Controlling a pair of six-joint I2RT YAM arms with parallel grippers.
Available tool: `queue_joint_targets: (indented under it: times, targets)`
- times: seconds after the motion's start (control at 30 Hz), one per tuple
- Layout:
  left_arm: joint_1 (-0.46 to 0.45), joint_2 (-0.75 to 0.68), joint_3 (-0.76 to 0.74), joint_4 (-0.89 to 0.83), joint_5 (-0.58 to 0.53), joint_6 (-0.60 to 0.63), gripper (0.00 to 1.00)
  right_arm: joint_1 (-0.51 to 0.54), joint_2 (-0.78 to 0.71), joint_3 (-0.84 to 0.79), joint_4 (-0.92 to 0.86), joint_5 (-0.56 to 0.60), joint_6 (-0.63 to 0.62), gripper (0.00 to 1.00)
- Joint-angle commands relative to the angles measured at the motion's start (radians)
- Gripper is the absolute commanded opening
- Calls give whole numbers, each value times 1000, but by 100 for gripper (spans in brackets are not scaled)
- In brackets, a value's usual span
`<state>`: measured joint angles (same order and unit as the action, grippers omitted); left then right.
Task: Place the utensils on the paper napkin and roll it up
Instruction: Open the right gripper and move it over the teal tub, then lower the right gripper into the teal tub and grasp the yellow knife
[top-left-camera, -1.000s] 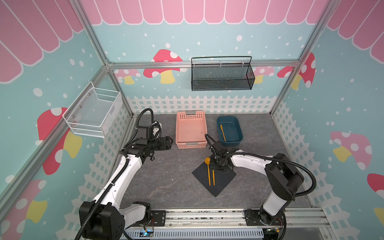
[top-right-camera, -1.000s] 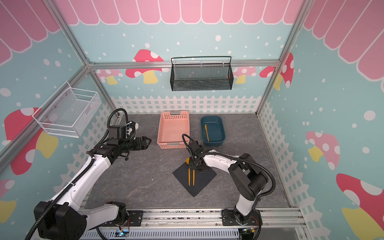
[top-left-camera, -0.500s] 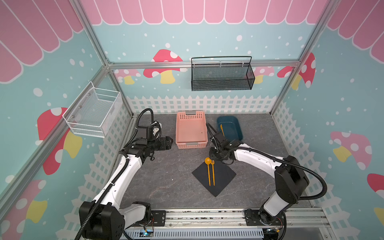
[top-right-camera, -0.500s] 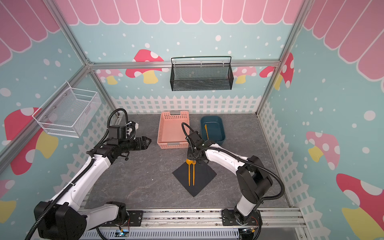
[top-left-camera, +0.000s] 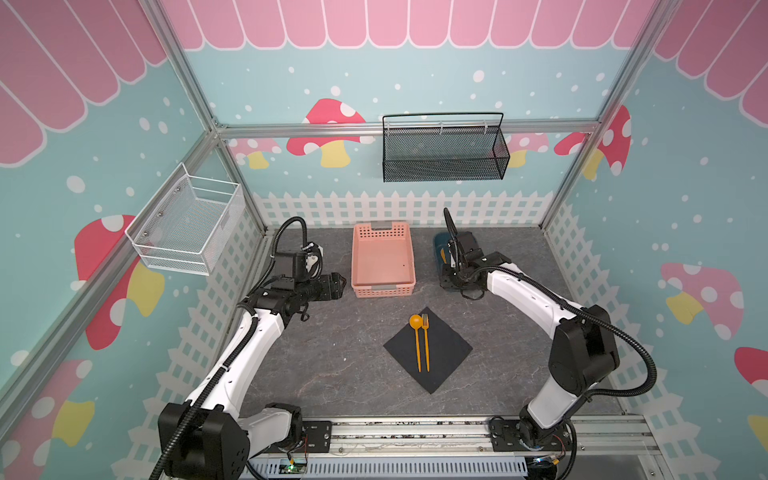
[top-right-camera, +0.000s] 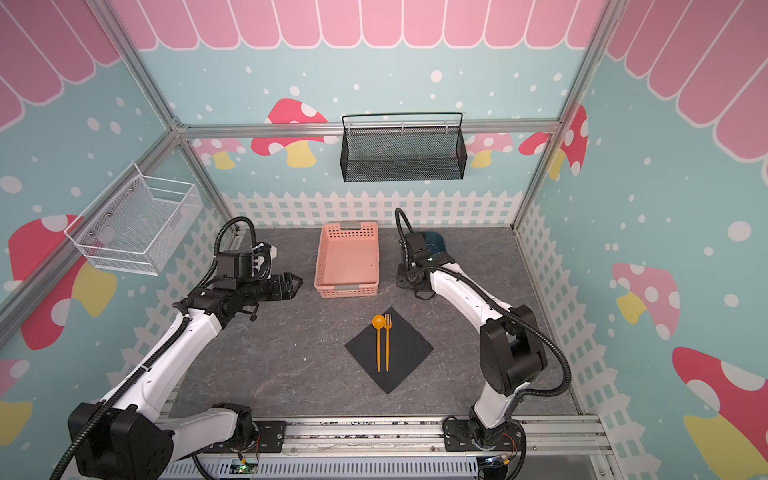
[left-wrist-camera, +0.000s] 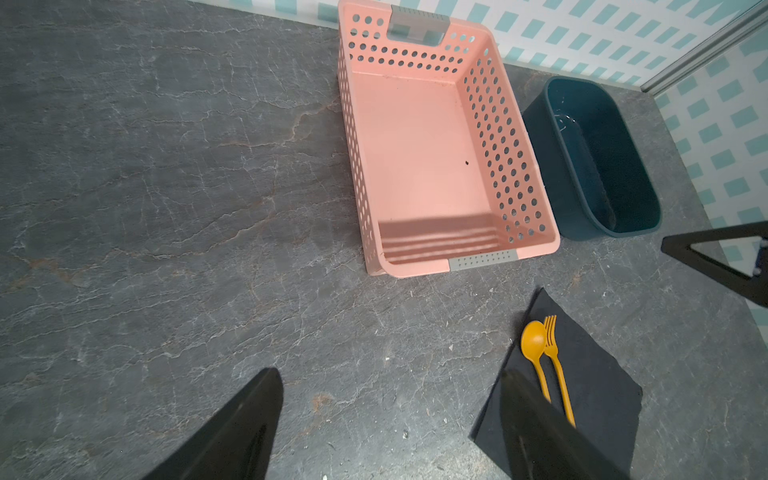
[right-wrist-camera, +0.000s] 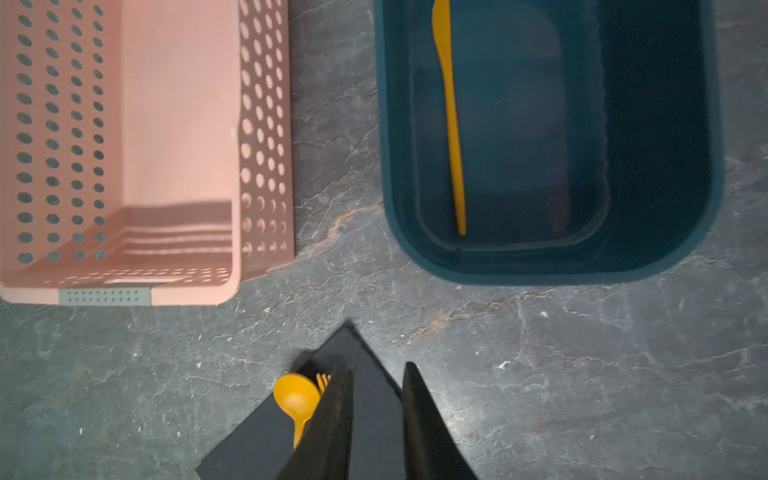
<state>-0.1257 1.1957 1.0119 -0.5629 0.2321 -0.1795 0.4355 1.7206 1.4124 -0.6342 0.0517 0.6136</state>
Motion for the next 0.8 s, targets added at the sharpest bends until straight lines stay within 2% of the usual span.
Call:
queue_joint_targets:
  times: [0.0, 0.33, 0.77]
  targets:
    - [6, -1, -10, 12, 0, 2, 84, -30, 60, 71, -48, -15, -89, 24]
    - [5, 2, -12, 12, -10, 4, 84, -110, 268, 275, -93, -43, -212, 24]
    - [5, 6, -16, 11, -36, 11, 84, -152, 560, 563, -184, -41, -285, 23]
